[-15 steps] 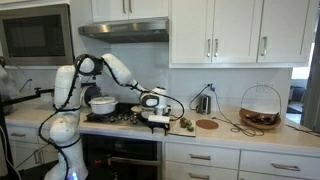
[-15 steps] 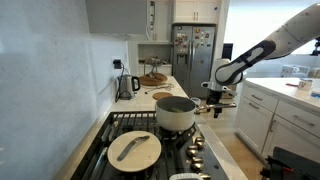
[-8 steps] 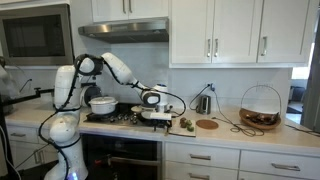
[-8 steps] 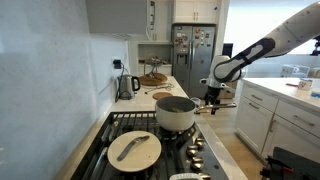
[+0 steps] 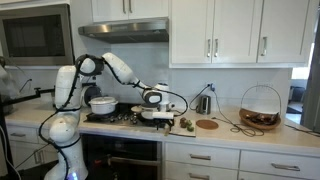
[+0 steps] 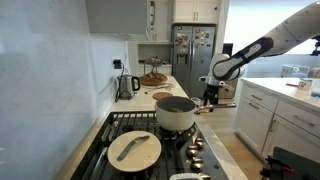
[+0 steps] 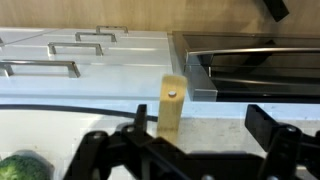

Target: Remove the lid from the pot and use the spatula to stir the contents inside.

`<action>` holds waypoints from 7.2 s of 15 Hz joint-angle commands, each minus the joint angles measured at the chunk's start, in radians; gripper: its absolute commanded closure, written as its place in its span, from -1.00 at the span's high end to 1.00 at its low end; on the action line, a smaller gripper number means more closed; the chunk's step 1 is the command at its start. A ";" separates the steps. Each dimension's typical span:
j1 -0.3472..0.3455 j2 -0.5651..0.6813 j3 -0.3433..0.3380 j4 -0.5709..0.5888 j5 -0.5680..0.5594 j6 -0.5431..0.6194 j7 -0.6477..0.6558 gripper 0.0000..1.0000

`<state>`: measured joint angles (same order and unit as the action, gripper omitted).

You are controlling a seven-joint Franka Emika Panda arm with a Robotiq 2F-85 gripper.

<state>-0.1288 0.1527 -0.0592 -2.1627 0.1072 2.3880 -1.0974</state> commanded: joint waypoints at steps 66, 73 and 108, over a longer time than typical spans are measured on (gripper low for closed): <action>-0.074 -0.058 -0.007 0.095 0.028 -0.215 -0.014 -0.85; -0.063 -0.162 -0.051 0.103 0.015 -0.286 -0.005 -0.85; 0.173 -0.463 0.090 0.021 -0.527 -0.576 0.397 -0.85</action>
<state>0.0256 -0.3193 0.0110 -2.1437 -0.3899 1.8421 -0.7541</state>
